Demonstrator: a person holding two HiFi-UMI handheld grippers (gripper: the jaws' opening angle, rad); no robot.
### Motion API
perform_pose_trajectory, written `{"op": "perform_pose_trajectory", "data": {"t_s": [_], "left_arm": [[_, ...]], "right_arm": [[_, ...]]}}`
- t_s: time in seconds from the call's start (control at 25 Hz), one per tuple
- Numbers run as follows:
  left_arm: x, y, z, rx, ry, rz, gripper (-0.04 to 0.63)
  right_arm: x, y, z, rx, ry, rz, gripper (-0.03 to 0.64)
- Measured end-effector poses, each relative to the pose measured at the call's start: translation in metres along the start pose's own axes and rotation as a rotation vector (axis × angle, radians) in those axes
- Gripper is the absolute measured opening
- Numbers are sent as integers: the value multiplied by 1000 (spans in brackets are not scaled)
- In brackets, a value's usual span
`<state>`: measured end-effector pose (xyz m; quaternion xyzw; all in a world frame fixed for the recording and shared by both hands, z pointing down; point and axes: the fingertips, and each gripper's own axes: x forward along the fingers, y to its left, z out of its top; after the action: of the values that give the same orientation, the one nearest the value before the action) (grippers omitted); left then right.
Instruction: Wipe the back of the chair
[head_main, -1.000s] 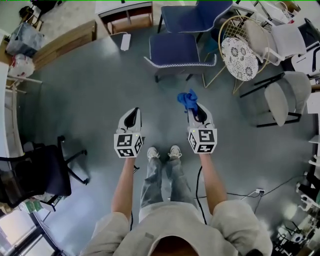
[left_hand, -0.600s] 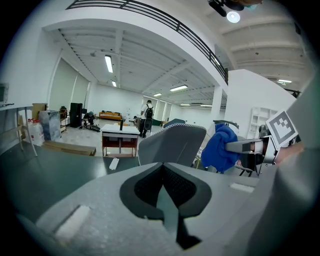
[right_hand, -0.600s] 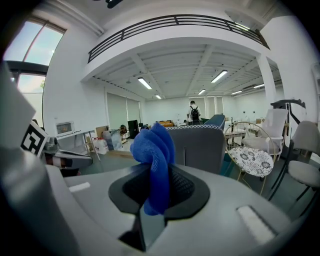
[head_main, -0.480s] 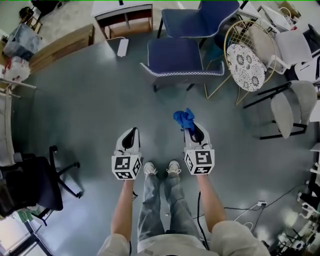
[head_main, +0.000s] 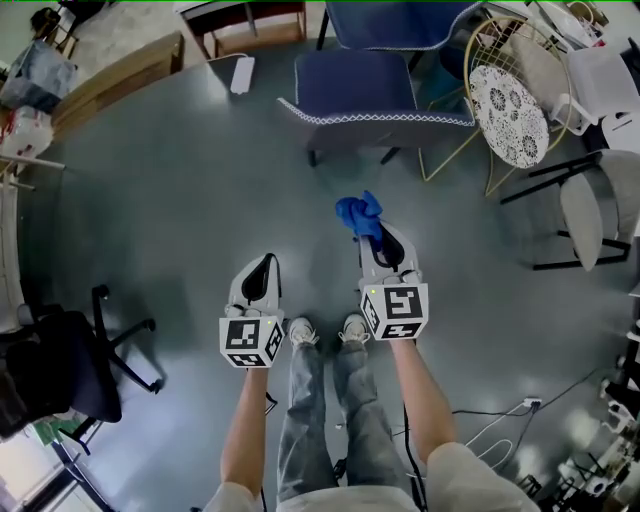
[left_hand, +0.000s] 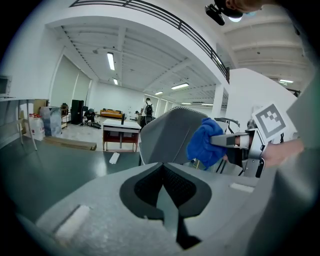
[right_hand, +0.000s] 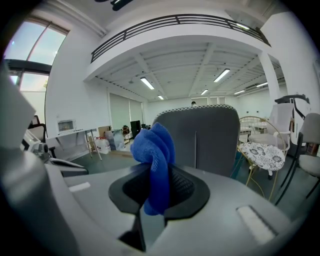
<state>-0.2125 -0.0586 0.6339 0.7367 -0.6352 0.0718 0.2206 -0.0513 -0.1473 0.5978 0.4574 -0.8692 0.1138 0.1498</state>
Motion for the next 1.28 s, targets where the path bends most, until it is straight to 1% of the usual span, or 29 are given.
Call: {"op": "perform_pose_trajectory", "data": {"t_s": [0.2,0.52,0.68,0.84,1.0,1.28], "left_arm": [[-5,5,-9,1,16,-1,2],[-9,9,5,-6,6,17,2],[-8,9,6,-9,8,24,2],[-4,9,4,-10,16,31,2],[7,-3,4,0,26,13,2],[28,-30,4,19,49,-27,2]], "right_arm": [[29,18,16,-16,-13,31,67],[77,46,49,-66,-23,104,67],[95,48,64,-86,-31,127,67],[109,39,72,-82,-29,128,67],[115,19,77,-81,-23,115,67],[107,-30,81,-75,-23,69,67]]}}
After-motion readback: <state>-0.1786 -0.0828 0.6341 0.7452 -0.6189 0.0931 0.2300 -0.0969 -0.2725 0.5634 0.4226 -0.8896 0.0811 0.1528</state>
